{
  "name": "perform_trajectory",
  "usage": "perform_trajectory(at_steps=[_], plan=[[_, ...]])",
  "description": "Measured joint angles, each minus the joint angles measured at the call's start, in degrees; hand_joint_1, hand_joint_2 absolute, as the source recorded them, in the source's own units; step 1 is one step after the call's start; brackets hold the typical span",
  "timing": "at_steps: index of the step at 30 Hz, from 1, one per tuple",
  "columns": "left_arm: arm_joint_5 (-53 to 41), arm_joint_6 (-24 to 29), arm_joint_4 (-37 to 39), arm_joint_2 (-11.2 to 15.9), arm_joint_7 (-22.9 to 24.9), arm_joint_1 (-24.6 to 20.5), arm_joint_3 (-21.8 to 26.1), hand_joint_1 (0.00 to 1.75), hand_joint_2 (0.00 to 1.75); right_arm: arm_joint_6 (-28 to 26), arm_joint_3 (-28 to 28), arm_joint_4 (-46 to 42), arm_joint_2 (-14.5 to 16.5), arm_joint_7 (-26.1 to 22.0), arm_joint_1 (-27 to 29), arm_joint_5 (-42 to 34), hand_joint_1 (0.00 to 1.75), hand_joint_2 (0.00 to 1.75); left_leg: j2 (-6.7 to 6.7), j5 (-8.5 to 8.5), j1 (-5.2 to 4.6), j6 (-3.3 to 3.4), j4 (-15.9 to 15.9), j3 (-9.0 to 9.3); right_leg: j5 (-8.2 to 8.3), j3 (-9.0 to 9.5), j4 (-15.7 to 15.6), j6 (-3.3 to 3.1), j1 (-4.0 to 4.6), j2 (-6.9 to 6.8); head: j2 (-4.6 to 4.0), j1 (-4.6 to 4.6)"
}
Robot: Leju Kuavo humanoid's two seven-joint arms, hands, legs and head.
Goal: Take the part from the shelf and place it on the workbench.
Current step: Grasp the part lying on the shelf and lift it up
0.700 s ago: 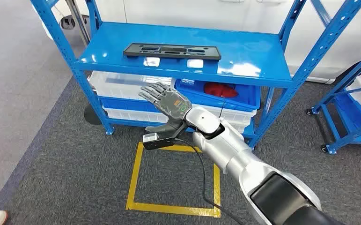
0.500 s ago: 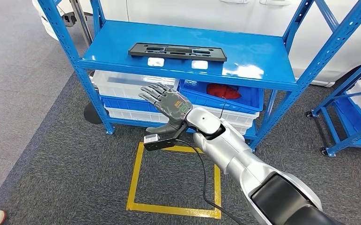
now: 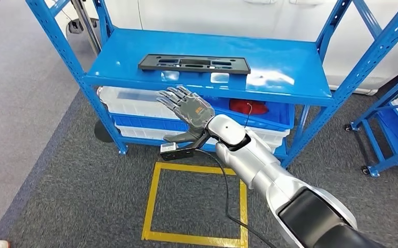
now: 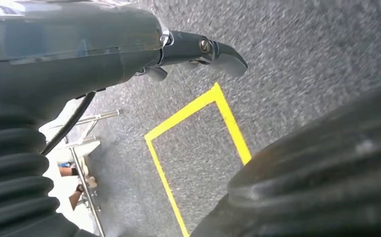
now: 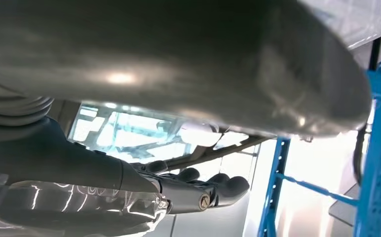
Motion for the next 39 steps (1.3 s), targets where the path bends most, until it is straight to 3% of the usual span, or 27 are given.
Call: perform_trajectory(at_steps=[2,3,6,8,10,12,14,16,17,18,19,22,24,26,28,30,31,33,34,35,36,37,38,39], plan=[[0.02,-0.01,0.01,0.13,-0.54,-0.09,0.02,0.0,0.0,-0.18,0.0,0.09,-0.26,-0.03,0.31,-0.05,0.0,0.0,-0.1,-0.47,0.28,-0.88,5.87,-4.29,-1.09,1.31,0.03,0.37,-0.23,-0.02,0.0,0.0],[0.03,-0.01,0.01,0.19,-0.84,-0.08,0.03,0.0,0.0,-0.2,0.01,0.13,-0.39,-0.06,0.51,-0.06,0.0,0.0,-0.13,0.98,0.34,-1.22,5.78,-4.86,-1.75,2.13,0.13,0.57,-0.42,0.0,0.0,0.0],[0.03,-0.07,0.04,0.26,-0.69,-0.04,0.04,0.0,0.0,-0.25,0.02,0.17,-0.61,-0.1,0.64,-0.08,0.0,0.0,0.4,8.44,0.63,-2.17,-3.14,-1.89,-4.05,4.31,0.9,1.56,-0.86,0.17,0.0,-0.04],[0.02,-0.19,0.12,0.21,-0.33,-0.07,0.05,0.0,0.0,-0.34,-0.02,0.19,-0.82,-0.1,0.51,-0.11,0.0,0.0,0.54,8.76,0.76,-1.29,-7.46,-0.06,-5.04,4.34,1.48,2.2,-0.61,0.27,0.0,-0.11],[0.01,-0.31,0.16,0.22,-0.18,-0.17,0.05,0.0,0.0,-0.45,-0.08,0.21,-1.12,-0.14,0.51,-0.17,0.0,0.0,0.1,7.33,0.75,0.42,-8.45,0.39,-5.46,4.01,1.72,2.63,-0.3,0.21,0.0,-0.11],[0.01,-0.35,0.16,0.22,-0.13,-0.16,0.05,0.0,0.0,-0.51,-0.1,0.16,-1.28,-0.19,0.54,-0.23,0.0,0.0,-0.12,6.93,0.75,1.39,-8.44,0.61,-5.97,3.56,3.01,3.13,-0.31,0.01,0.0,-0.09],[0.01,-0.36,0.16,0.21,-0.04,-0.13,0.05,0.0,0.0,-0.55,-0.1,0.1,-1.31,-0.21,0.56,-0.27,0.0,0.0,-0.15,6.39,0.78,2.1,-8.66,1.23,-7.49,0.52,8.38,3.55,-0.42,-0.21,0.0,-0.09],[0.02,-0.38,0.16,0.21,0.03,-0.1,0.05,0.0,0.0,-0.56,-0.09,0.14,-1.37,-0.24,0.85,-0.28,0.0,0.0,-0.19,5.68,0.63,2.52,-8.74,1.92,-9.92,-5.02,16.35,3.68,-0.35,-0.38,0.0,-0.09],[0.02,-0.38,0.16,0.21,0.05,-0.09,0.05,0.0,0.0,-0.56,-0.09,0.18,-1.41,-0.26,1.09,-0.28,0.0,0.0,-0.28,5.25,0.51,2.61,-8.76,2.39,-10.47,-7.37,18.92,3.55,-0.26,-0.41,0.0,-0.09],[0.02,-0.38,0.16,0.21,0.07,-0.08,0.05,0.0,0.0,-0.56,-0.09,0.22,-1.46,-0.27,1.3,-0.28,0.0,0.0,-0.42,4.73,0.35,2.67,-8.77,3.02,-9.95,-8.85,19.52,3.24,-0.09,-0.41,0.0,-0.09],[0.02,-0.38,0.16,0.19,0.1,-0.07,0.05,0.0,0.0,-0.56,-0.09,0.26,-1.51,-0.29,1.41,-0.28,0.0,0.0,-0.55,4.12,0.09,2.71,-8.81,3.89,-8.05,-9.18,17.62,2.63,0.2,-0.38,0.0,-0.09],[0.02,-0.32,0.29,-0.19,0.2,0.04,0.08,0.0,0.0,-0.58,-0.08,0.41,-1.67,-0.47,1.43,-0.35,0.0,0.0,-0.82,2.24,-0.48,2.69,-9.16,6.47,1.16,-7.21,6.1,-0.34,1.87,0.18,0.0,-0.09],[0.03,-0.19,0.38,-0.32,0.24,0.11,0.11,0.0,0.0,-0.67,-0.07,0.54,-1.78,-0.63,1.37,-0.47,0.0,0.0,-1.01,1.57,-0.38,2.4,-9.61,7.31,3.59,-6.32,2.25,-1.29,2.8,0.51,0.0,-0.04],[0.03,-0.09,0.36,-0.11,0.21,0.1,0.14,0.0,0.0,-0.79,-0.08,0.51,-1.79,-0.72,1.14,-0.62,0.0,0.0,-1.1,1.62,-0.39,2.04,-9.65,7.96,2.97,-5.08,1.18,-1.28,2.62,0.39,0.0,0.03],[0.03,-0.04,0.38,-0.03,0.16,0.08,0.15,0.0,0.0,-0.84,-0.07,0.48,-1.72,-0.76,0.81,-0.71,0.0,0.0,-0.96,1.78,-0.49,1.41,-6.37,6.86,2.29,-3.22,0.29,-1.2,1.9,0.34,0.0,0.01],[0.04,-0.02,0.4,0.03,0.05,-0.04,0.17,0.0,0.0,-0.84,-0.03,0.55,-1.66,-0.78,0.64,-0.74,0.0,0.0,-0.77,0.32,-0.28,0.45,0.71,2.56,1.35,-1.58,-0.09,-0.9,1.36,0.32,0.0,-0.02],[0.07,-0.01,0.4,0.08,-0.12,-0.12,0.21,0.0,0.0,-0.84,0.0,0.62,-1.64,-0.79,0.68,-0.74,0.0,0.0,-0.7,-1.29,-0.07,-0.04,4.08,-0.05,0.77,-0.91,-0.11,-0.72,1.18,0.29,0.0,-0.02],[0.14,-0.01,0.4,0.21,-0.65,-0.18,0.3,0.0,0.0,-0.82,0.05,0.75,-1.63,-0.8,0.85,-0.74,0.0,0.0,-0.59,-3.87,0.15,-0.85,6.52,-3.4,-0.6,0.8,-0.1,-0.3,0.71,0.28,0.0,-0.02],[0.18,-0.01,0.4,0.26,-0.87,-0.19,0.34,0.0,0.0,-0.82,0.07,0.8,-1.63,-0.8,0.91,-0.74,0.0,0.0,-0.55,-3.53,0.21,-1.2,5.14,-3.77,-1.34,1.79,-0.06,-0.06,0.42,0.29,0.0,-0.02],[0.2,-0.01,0.4,0.29,-0.92,-0.19,0.38,0.0,0.0,-0.82,0.08,0.84,-1.62,-0.8,0.93,-0.74,0.0,0.0,-0.45,-1.47,0.31,-1.59,2.19,-3.46,-2.14,2.82,0.02,0.23,0.12,0.3,0.0,-0.02],[0.19,-0.03,0.41,0.29,-0.84,-0.17,0.4,0.0,0.0,-0.82,0.09,0.91,-1.63,-0.8,0.95,-0.74,0.0,0.0,-0.15,2.18,0.5,-1.97,-1.64,-2.91,-2.96,3.66,0.15,0.58,0.0,0.3,0.0,-0.02],[0.19,-0.05,0.44,0.32,-0.77,-0.14,0.42,0.0,0.0,-0.83,0.1,1.01,-1.63,-0.8,0.96,-0.74,0.0,0.0,0.28,5.71,0.68,-1.87,-5.03,-2.61,-3.72,4.24,0.51,0.89,-0.04,0.32,0.0,-0.02],[0.19,-0.09,0.48,0.35,-0.73,-0.12,0.45,0.0,0.0,-0.85,0.11,1.1,-1.64,-0.8,0.94,-0.73,0.0,0.0,0.62,8.54,0.79,-1.25,-7.53,-2.38,-4.39,4.5,0.8,1.24,0.02,0.32,0.0,-0.02],[0.17,-0.13,0.51,0.38,-0.74,-0.14,0.47,0.0,0.0,-0.9,0.1,1.17,-1.67,-0.8,0.93,-0.73,0.0,0.0,0.84,10.08,0.81,-0.37,-8.86,-2.36,-4.84,4.58,1.07,1.58,0.16,0.32,0.0,-0.02]])
